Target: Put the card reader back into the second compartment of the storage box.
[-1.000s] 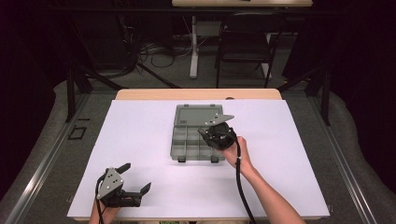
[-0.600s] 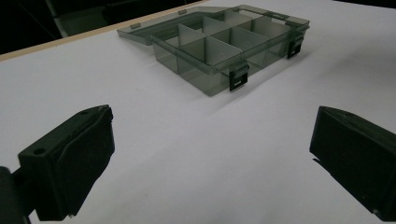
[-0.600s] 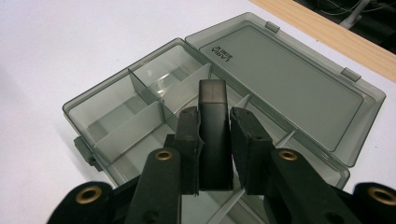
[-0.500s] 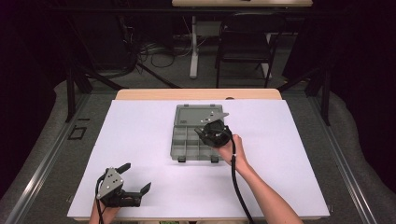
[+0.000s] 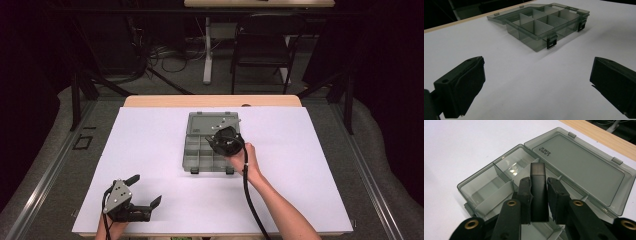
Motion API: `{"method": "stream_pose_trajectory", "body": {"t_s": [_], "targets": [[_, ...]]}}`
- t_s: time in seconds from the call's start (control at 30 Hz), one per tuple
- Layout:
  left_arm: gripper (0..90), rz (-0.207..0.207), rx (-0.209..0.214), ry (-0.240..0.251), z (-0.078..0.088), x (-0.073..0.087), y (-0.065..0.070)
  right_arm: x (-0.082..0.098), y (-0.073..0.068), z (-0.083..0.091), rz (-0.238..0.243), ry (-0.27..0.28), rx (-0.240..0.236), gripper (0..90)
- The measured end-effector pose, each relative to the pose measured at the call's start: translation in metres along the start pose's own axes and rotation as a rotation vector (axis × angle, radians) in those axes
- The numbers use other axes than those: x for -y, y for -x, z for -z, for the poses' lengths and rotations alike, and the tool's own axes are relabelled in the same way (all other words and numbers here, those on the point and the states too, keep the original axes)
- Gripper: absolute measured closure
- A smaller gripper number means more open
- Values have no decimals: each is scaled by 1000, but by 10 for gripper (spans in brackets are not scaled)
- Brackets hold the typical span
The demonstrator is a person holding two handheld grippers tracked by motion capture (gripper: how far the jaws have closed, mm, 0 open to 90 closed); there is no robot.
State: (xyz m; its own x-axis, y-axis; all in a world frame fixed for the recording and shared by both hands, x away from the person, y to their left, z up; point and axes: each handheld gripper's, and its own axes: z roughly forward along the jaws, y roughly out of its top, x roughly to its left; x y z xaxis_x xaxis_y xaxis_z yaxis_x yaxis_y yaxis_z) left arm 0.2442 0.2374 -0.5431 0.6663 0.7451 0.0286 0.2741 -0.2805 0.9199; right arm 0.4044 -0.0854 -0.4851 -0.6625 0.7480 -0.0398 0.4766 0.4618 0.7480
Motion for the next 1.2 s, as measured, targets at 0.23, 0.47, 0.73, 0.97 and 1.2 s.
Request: {"method": "stream_pose_trajectory", "body": {"t_s": [0.23, 0.47, 0.73, 0.97, 1.2], "targets": [[1, 1, -1, -1, 0, 0, 0, -3, 0, -2, -8, -3, 3, 733], [1, 0, 2, 1, -1, 0, 0, -5, -2, -5, 3, -2, 0, 733], [1, 2, 0, 1, 0, 0, 0, -8, -2, -11, -9, -4, 2, 732], [2, -1, 3, 2, -1, -1, 1, -9, -2, -15, -26, -21, 6, 732], [2, -3, -3, 1, -1, 0, 1, -11, -3, -24, -47, -30, 7, 733]]}}
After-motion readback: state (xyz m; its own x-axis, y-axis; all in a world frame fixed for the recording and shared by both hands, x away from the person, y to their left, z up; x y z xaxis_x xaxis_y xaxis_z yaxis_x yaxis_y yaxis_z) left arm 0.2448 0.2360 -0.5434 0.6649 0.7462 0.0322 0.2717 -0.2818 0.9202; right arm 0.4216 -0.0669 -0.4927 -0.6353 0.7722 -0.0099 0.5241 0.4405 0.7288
